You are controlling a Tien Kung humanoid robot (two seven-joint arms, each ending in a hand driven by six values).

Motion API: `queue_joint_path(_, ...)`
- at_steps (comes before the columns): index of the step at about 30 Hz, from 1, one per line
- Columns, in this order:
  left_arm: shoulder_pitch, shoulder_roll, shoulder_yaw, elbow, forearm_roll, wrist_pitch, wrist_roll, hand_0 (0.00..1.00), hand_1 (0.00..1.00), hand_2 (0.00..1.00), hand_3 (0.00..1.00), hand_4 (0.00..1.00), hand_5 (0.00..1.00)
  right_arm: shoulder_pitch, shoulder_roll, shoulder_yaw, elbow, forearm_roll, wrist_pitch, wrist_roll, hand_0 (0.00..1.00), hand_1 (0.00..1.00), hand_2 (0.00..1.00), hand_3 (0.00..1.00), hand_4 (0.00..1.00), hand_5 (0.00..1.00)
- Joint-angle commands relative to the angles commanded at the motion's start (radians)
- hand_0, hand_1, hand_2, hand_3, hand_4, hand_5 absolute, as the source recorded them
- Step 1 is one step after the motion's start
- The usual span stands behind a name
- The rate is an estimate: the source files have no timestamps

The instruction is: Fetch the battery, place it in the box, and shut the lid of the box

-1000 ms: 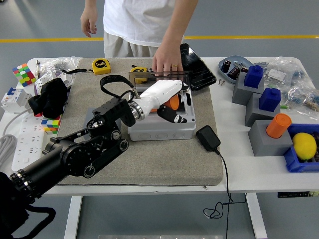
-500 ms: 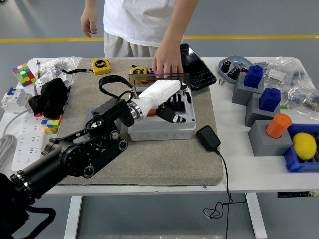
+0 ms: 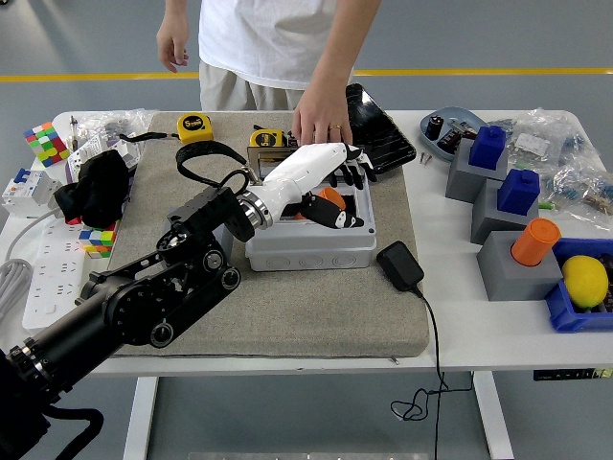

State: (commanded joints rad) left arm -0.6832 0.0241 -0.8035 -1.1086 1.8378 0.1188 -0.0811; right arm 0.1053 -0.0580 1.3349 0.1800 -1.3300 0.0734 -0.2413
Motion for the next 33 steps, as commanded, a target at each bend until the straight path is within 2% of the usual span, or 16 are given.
queue_joint_path(4,0.007,0.007,-0.055,-0.022,-0.001,0.008,-0.006,0.383,0.509,0.498,0.589,0.998,0.106,0.000,0.000,-0.001,0.000,0.002,0.000,0.000,0.613,0.658,0.681,0.589,0.990,0.549)
queue_joint_path(5,0.008,0.008,-0.067,-0.024,0.000,0.011,-0.009,0.544,0.647,0.577,0.622,0.998,0.248,0.000,0.000,0.000,0.000,0.002,0.000,0.000,0.614,0.659,0.681,0.589,0.990,0.549)
queue_joint_path(10,0.005,0.009,-0.129,-0.005,0.013,0.020,-0.006,0.544,0.647,0.577,0.622,0.998,0.248,0.000,0.000,0.000,0.000,0.000,0.000,0.000,0.614,0.659,0.681,0.589,0.990,0.549)
queue_joint_path(11,0.002,0.011,-0.140,0.007,0.017,0.019,-0.001,0.774,0.764,0.719,0.749,0.998,0.302,0.000,0.001,0.000,0.000,0.000,0.000,0.000,0.614,0.659,0.681,0.589,0.990,0.549)
queue_joint_path(16,-0.011,0.018,-0.162,0.066,0.028,0.005,0.022,0.774,0.764,0.719,0.749,0.998,0.302,0.000,0.001,0.000,0.000,0.000,0.000,-0.001,0.614,0.659,0.681,0.589,0.990,0.549)
queue_joint_path(17,-0.011,0.019,-0.164,0.076,0.030,0.003,0.028,0.804,0.803,0.774,0.785,0.998,0.315,0.000,0.001,0.000,0.000,-0.001,0.000,-0.001,0.612,0.659,0.681,0.589,0.990,0.550)
queue_joint_path(22,-0.007,0.022,-0.153,0.091,0.026,-0.006,0.038,0.804,0.803,0.774,0.785,0.998,0.315,0.000,0.001,0.002,0.000,0.000,0.000,0.000,0.612,0.659,0.681,0.589,0.990,0.550)
queue_joint_path(23,-0.006,0.023,-0.151,0.090,0.025,-0.008,0.041,0.777,0.780,0.764,0.787,0.998,0.322,0.000,0.001,0.002,0.000,0.001,-0.001,0.000,0.614,0.659,0.680,0.589,0.990,0.548)
queue_joint_path(28,0.003,0.032,-0.130,0.068,0.023,-0.023,0.075,0.777,0.780,0.764,0.787,0.998,0.322,0.000,0.001,-0.002,0.000,0.004,-0.001,0.001,0.614,0.659,0.680,0.589,0.990,0.548)
queue_joint_path(29,0.008,0.036,-0.124,0.057,0.023,-0.025,0.085,0.428,0.657,0.687,0.768,0.998,0.336,-0.001,0.001,-0.001,0.000,0.003,-0.001,0.002,0.614,0.659,0.681,0.589,0.990,0.549)
queue_joint_path(33,0.018,0.050,-0.106,0.026,0.019,-0.037,0.114,0.428,0.657,0.687,0.768,0.998,0.336,-0.003,0.001,0.001,0.000,0.005,-0.001,0.002,0.614,0.659,0.681,0.589,0.990,0.549)
